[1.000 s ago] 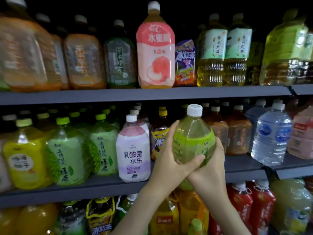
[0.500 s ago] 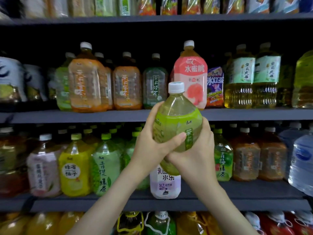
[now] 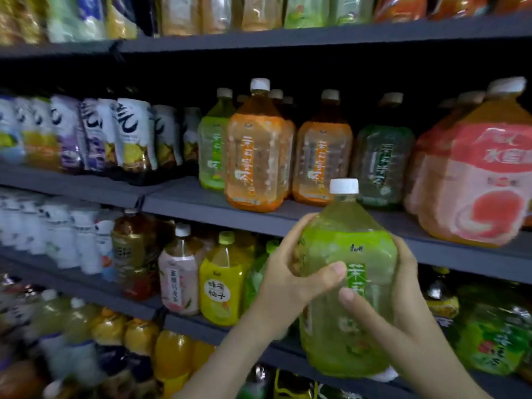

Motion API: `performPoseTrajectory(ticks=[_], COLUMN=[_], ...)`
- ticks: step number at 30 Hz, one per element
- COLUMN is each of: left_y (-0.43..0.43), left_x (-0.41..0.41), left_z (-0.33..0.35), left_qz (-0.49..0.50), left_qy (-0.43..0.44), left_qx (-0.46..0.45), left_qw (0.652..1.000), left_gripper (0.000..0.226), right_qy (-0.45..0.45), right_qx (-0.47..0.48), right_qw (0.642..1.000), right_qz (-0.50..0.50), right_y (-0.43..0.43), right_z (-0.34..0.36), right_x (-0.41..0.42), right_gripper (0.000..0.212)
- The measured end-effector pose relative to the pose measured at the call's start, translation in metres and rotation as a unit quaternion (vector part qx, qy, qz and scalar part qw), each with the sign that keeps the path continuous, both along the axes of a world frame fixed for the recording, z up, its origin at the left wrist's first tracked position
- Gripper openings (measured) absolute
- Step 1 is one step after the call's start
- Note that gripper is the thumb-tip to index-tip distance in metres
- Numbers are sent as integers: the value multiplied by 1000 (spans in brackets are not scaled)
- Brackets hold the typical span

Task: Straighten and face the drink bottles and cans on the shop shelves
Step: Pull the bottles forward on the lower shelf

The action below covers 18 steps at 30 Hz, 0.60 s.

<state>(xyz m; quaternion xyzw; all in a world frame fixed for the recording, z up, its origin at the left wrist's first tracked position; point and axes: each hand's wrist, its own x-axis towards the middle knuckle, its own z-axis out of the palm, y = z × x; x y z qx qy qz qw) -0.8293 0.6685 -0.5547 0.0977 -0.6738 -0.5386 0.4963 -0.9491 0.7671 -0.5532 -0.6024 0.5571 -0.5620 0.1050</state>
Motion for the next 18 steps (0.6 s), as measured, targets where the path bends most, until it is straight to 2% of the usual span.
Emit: performPoseTrajectory(ticks=[2,6,10,13,18], left_y=[-5,-8,-6,-8,-35], left_x=[19,56,93,122,170], left_z=[17,53,83,112,175], left_qz=[6,38,66,85,70], left_qy=[-20,-58,-101,-151,-257], left_qx=[36,82,99,45,-72], left_qw=[999,994,988,984,961], left_gripper=[55,58,67,68,81], right_qy=[-41,-74,-75,-77,-153], right_qx=[19,59,158,198,144], right_qw=[997,989,981,976,977], right_qz=[59,115,78,41,41], right_y=[-4,-15,-20,-27,-60], right_z=[23,60,84,100,123], right_x=[13,43,64,83,130], right_gripper=[66,60,72,66,92])
